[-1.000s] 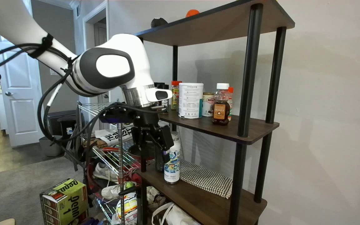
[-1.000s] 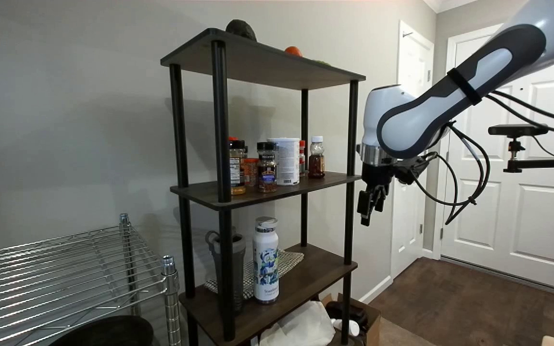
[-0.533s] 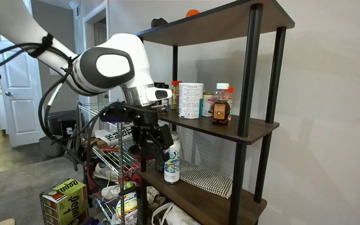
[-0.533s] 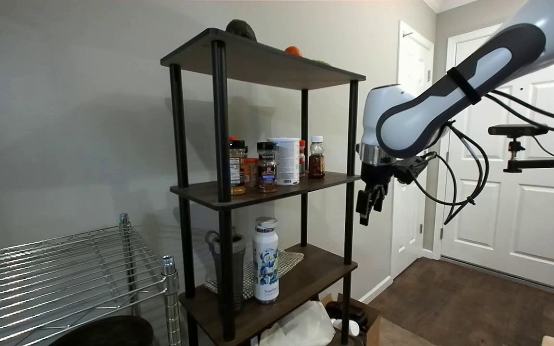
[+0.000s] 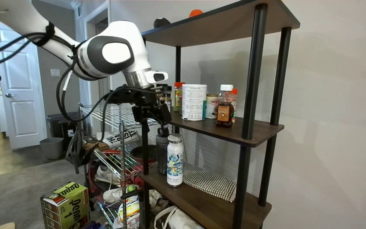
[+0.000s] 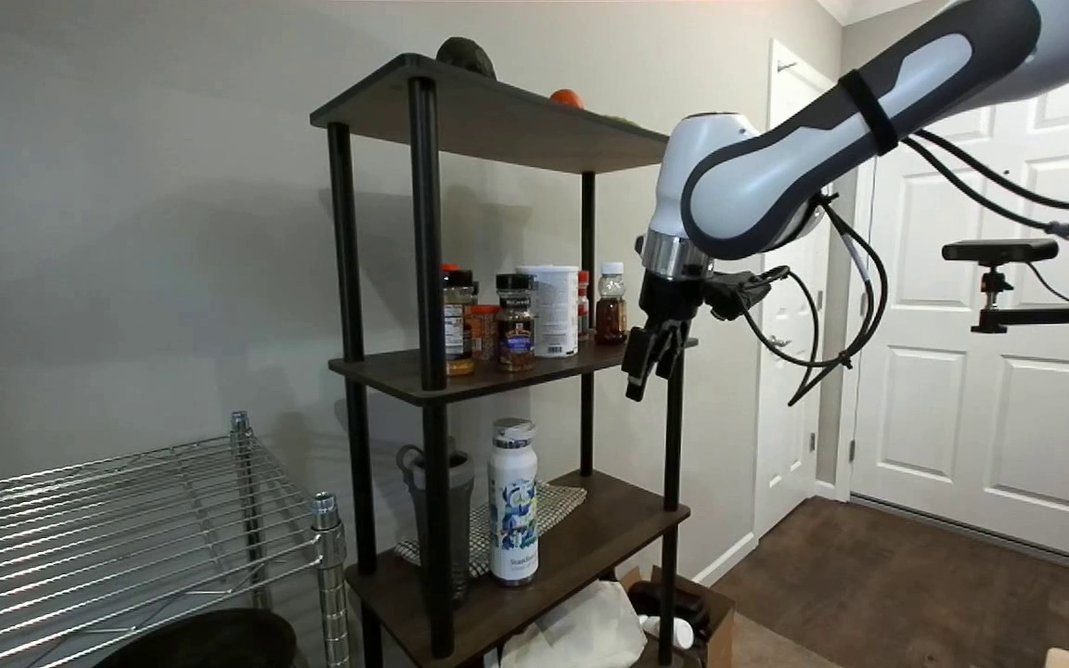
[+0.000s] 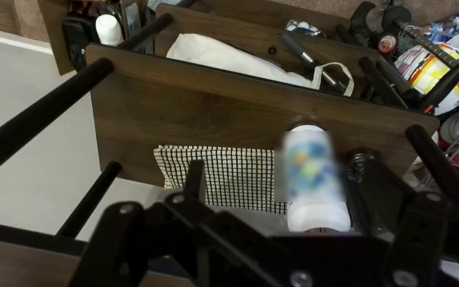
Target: Move one bottle to the right
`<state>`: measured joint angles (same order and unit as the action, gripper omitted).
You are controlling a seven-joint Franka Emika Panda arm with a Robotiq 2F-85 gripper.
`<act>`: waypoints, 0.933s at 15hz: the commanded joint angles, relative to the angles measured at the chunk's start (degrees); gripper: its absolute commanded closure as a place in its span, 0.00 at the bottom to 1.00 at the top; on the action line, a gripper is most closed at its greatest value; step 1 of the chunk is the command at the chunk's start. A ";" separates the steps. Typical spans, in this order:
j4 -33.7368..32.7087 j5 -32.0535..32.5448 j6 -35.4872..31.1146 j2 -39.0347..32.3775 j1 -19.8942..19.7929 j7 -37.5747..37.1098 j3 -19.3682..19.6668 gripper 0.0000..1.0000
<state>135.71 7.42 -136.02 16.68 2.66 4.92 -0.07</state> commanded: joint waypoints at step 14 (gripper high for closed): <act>2.57 -14.73 -0.13 14.71 7.81 11.82 1.78 0.00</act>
<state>135.17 -4.11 -136.02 26.06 8.04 11.98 0.56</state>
